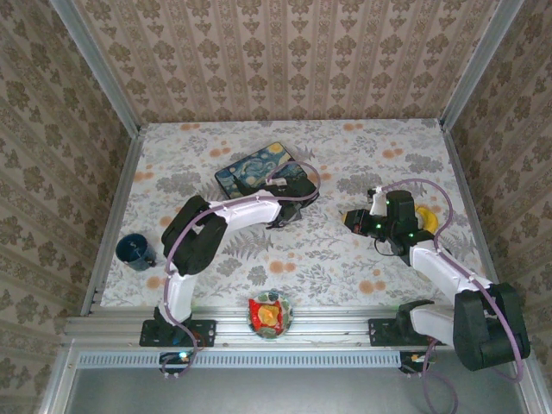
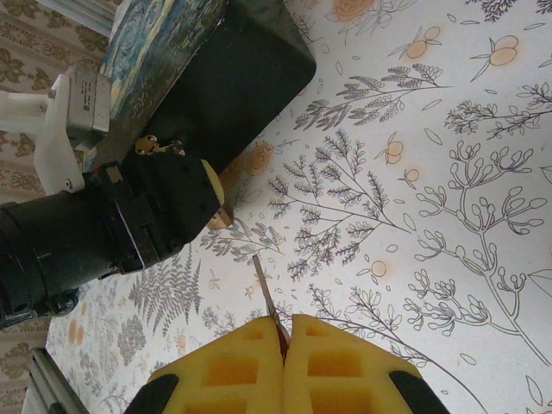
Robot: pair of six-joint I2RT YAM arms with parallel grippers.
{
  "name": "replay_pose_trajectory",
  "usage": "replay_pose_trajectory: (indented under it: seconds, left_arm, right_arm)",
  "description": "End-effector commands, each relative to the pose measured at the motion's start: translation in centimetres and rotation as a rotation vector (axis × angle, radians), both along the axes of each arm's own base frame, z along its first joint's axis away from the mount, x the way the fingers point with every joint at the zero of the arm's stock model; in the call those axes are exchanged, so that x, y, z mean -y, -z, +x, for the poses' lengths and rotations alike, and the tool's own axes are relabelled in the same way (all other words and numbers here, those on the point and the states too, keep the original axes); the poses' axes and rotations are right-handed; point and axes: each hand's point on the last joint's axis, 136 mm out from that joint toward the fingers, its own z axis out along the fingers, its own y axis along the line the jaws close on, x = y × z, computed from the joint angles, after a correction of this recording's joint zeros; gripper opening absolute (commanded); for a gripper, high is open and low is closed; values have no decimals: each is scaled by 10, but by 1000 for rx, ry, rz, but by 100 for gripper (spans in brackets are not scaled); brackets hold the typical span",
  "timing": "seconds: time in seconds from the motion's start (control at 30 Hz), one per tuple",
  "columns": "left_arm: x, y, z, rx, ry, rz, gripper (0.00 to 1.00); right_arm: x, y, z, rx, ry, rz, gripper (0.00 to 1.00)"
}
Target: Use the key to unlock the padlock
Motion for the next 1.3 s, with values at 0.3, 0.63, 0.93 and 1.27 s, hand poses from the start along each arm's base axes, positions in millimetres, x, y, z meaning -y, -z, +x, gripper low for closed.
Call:
replay_pose_trajectory:
  seconds: [0.3,0.63,0.93,1.27]
  left_arm:
    - [2,19,-6,-58,25,5,42]
    - [0,21,-3,-52,16,-2,42]
    - [-1,17,1,-36,-4,-14,38]
    - [2,21,0,-43,-6,-24,30]
  right_arm:
    - [1,-1,-1,13,5,14,0]
    - [1,0,-1,13,6,13,0]
    - [1,1,-2,11,4,15,0]
    - [0,3,-1,8,3,21,0]
